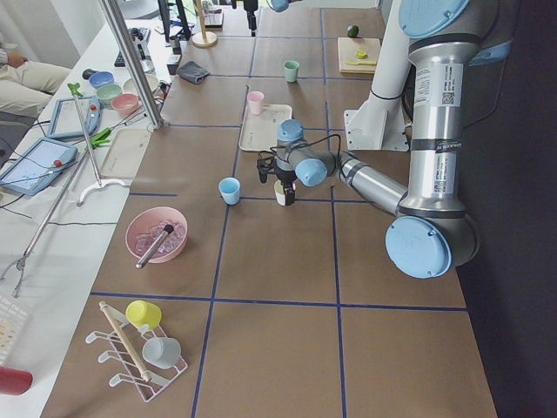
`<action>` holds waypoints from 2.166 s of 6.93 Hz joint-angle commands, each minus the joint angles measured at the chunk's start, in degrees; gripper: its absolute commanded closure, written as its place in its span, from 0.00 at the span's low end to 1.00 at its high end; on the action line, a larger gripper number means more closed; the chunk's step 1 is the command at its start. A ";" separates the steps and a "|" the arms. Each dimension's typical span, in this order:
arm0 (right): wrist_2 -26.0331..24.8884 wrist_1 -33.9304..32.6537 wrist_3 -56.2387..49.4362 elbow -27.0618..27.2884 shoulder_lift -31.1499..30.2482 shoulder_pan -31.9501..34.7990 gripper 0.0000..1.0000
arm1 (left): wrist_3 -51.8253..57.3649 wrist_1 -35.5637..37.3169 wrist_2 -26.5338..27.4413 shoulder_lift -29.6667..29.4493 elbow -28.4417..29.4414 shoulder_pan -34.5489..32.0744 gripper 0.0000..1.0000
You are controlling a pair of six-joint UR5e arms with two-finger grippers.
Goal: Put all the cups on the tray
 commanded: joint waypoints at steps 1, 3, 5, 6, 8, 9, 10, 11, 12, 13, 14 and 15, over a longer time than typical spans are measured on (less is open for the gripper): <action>-0.09 0.09 0.09 0.02 0.00 0.00 0.01 | -3.30 0.08 -0.39 -0.47 -0.03 0.23 0.83; -0.09 0.18 0.09 0.02 0.00 0.00 0.01 | -3.24 0.61 -0.48 -0.56 -0.91 0.23 1.00; -0.09 0.18 0.09 0.02 -0.09 0.00 0.01 | -4.03 2.26 -3.54 -1.35 -4.57 0.05 1.00; -0.09 0.18 0.09 0.02 -0.18 0.00 0.01 | -8.30 5.24 -3.38 -5.45 -5.82 0.05 1.00; -0.09 0.26 0.09 0.02 -0.18 0.00 0.01 | -16.56 16.72 -2.76 -20.79 -3.30 2.58 1.00; -0.09 0.26 0.18 0.20 -0.18 0.00 0.01 | -21.21 17.74 0.02 -24.96 -0.41 5.30 1.00; -0.09 0.26 0.18 0.20 -0.18 0.00 0.01 | -23.78 17.84 4.40 -29.44 3.45 8.20 1.00; -0.09 0.26 0.18 0.20 -0.18 0.00 0.01 | -25.89 17.14 4.62 -31.92 6.97 8.49 1.00; -0.09 0.26 0.18 0.29 -0.18 0.00 0.01 | -26.96 17.13 4.71 -34.03 9.96 8.93 1.00; -0.09 0.26 0.09 0.20 -0.18 0.00 0.01 | -26.88 17.13 5.41 -34.23 10.34 9.54 1.00; -0.09 0.26 0.18 0.20 -0.26 0.00 0.01 | -26.88 17.13 5.50 -34.05 10.78 9.98 0.94; -0.09 0.26 0.18 0.29 -0.26 0.00 0.01 | -26.80 17.13 6.72 -34.05 11.04 10.59 0.63</action>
